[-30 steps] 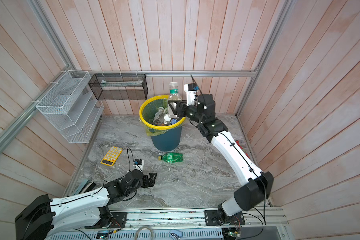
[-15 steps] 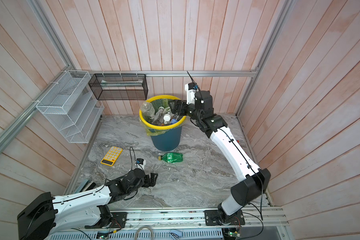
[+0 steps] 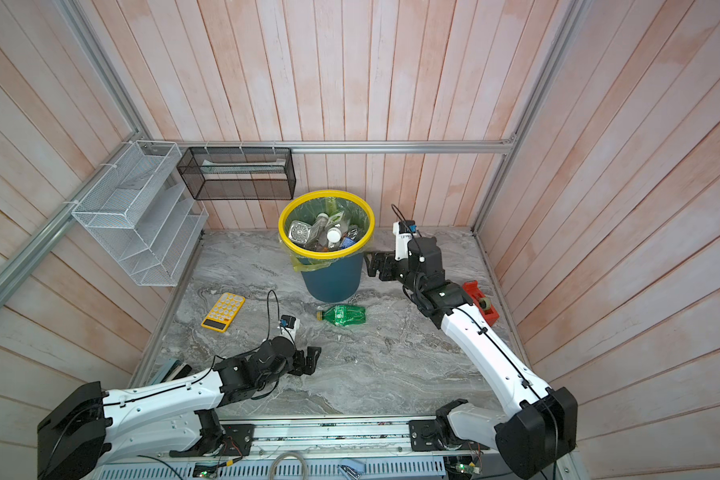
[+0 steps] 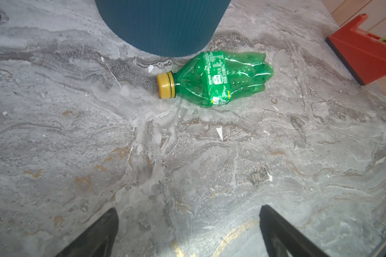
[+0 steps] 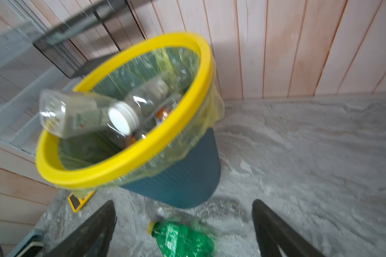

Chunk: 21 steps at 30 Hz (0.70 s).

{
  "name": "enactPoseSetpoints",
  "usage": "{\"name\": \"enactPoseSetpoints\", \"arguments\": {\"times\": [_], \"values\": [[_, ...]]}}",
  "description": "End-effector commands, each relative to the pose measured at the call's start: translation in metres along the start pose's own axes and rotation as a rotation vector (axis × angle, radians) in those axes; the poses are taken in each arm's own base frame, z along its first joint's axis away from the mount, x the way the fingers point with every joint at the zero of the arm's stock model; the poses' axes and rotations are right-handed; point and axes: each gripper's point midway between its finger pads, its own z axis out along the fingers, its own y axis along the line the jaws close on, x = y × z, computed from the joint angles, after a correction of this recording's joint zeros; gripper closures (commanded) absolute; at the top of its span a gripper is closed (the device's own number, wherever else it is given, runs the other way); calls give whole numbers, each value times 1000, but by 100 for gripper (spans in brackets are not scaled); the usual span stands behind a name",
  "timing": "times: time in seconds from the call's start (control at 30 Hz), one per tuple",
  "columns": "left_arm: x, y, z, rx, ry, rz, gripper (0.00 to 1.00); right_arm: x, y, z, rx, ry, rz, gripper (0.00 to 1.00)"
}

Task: Throw the plastic bottles in the bin
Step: 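Withdraw the right gripper and move it toward the green soda bottle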

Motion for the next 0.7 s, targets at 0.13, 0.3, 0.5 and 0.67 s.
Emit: {"name": "enactPoseSetpoints", "arguments": {"times": [0.13, 0.3, 0.5, 0.67], "values": [[-19, 1, -4, -28, -56, 28, 0, 88, -20, 10, -62, 67, 19, 4], [-17, 4, -5, -14, -55, -9, 0, 136, -27, 34, -101, 178, 61, 9], [-10, 18, -6, -22, -55, -122, 0, 155, -24, 58, -168, 205, 63, 8], [-7, 23, -9, -9, -68, -178, 0, 160, -22, 77, -197, 227, 53, 7]]}}
